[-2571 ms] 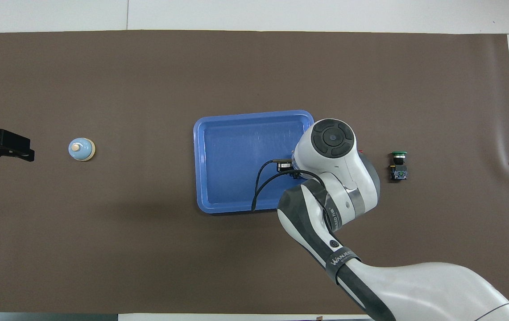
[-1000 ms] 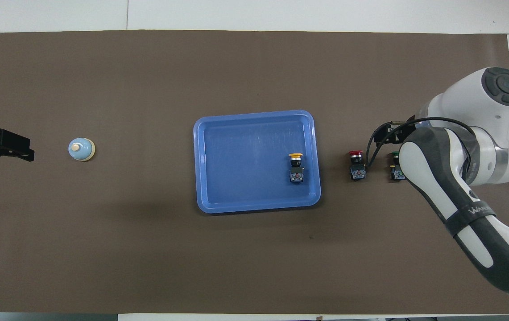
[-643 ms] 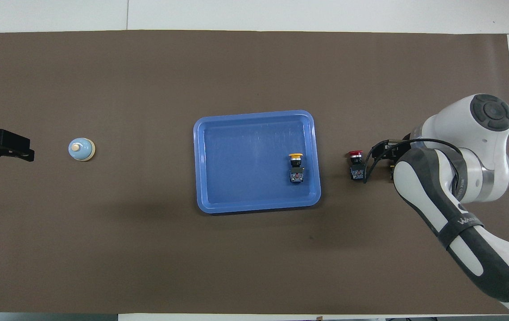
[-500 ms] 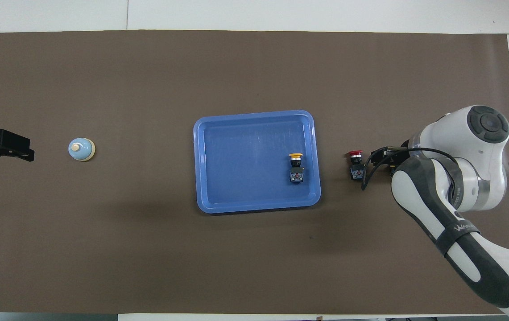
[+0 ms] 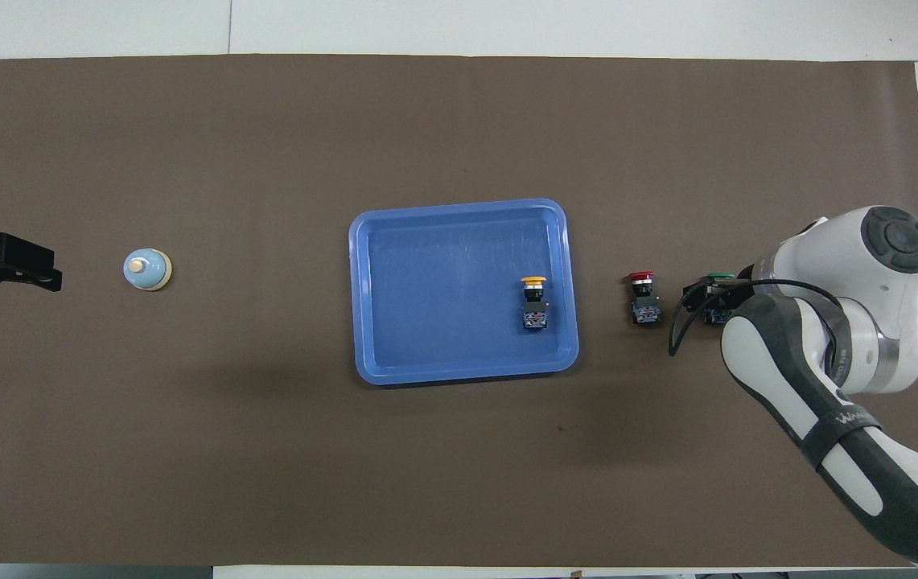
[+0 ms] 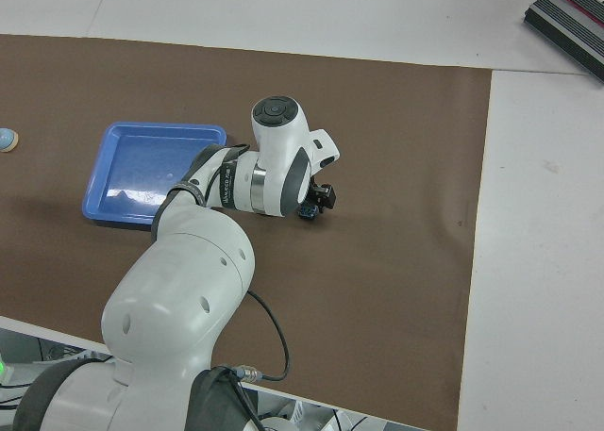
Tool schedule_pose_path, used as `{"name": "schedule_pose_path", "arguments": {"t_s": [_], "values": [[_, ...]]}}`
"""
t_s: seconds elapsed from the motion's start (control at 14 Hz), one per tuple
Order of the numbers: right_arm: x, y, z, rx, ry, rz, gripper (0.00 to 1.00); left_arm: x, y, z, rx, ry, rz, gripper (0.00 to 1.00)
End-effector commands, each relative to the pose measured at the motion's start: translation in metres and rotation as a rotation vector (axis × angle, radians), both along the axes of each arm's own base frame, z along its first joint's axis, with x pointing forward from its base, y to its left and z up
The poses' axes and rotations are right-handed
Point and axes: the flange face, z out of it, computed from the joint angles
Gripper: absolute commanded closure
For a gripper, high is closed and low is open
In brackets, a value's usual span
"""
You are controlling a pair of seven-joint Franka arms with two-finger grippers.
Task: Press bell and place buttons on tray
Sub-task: 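Reach the right gripper back and grasp the green-capped button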
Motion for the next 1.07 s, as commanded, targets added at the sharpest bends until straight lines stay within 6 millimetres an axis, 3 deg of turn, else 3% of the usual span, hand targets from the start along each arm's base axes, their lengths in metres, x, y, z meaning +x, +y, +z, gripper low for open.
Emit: {"name": "schedule_pose_path", "arguments": {"t_s": [0.0, 0.14, 0.36, 0.5, 0.57, 0.64, 0.86, 0.93, 1.0], "values": [[-0.017, -0.011, -0.004, 0.0, -0.032, 0.021, 0.0, -0.006, 0.001, 0.004, -0.01, -0.008, -0.001, 0.0], [-0.023, -0.015, -0.01, -0.001, -0.038, 0.015, 0.09, -0.006, 0.001, 0.004, -0.01, -0.008, -0.001, 0.0], [-0.024, -0.019, -0.012, 0.002, -0.038, 0.041, 0.48, -0.006, 0.001, 0.004, -0.01, -0.008, -0.001, 0.0], [-0.022, -0.018, -0.01, 0.001, -0.044, 0.035, 0.84, -0.006, 0.001, 0.004, -0.01, -0.008, -0.001, 0.0], [-0.018, -0.018, -0.008, 0.001, -0.05, 0.035, 0.94, -0.006, 0.001, 0.004, -0.01, -0.008, -0.001, 0.0], [-0.009, -0.017, -0.001, 0.0, -0.066, 0.036, 1.0, -0.006, 0.001, 0.004, -0.01, -0.008, -0.001, 0.0], [0.021, -0.001, 0.027, 0.006, -0.085, 0.066, 1.0, -0.006, 0.001, 0.004, -0.01, -0.008, -0.001, 0.0], [0.03, 0.017, 0.035, 0.011, -0.085, 0.094, 1.0, -0.006, 0.001, 0.004, -0.01, -0.008, -0.001, 0.0], [0.037, 0.053, 0.045, 0.018, -0.099, 0.131, 1.0, -0.006, 0.001, 0.004, -0.01, -0.008, -0.001, 0.0]]}}
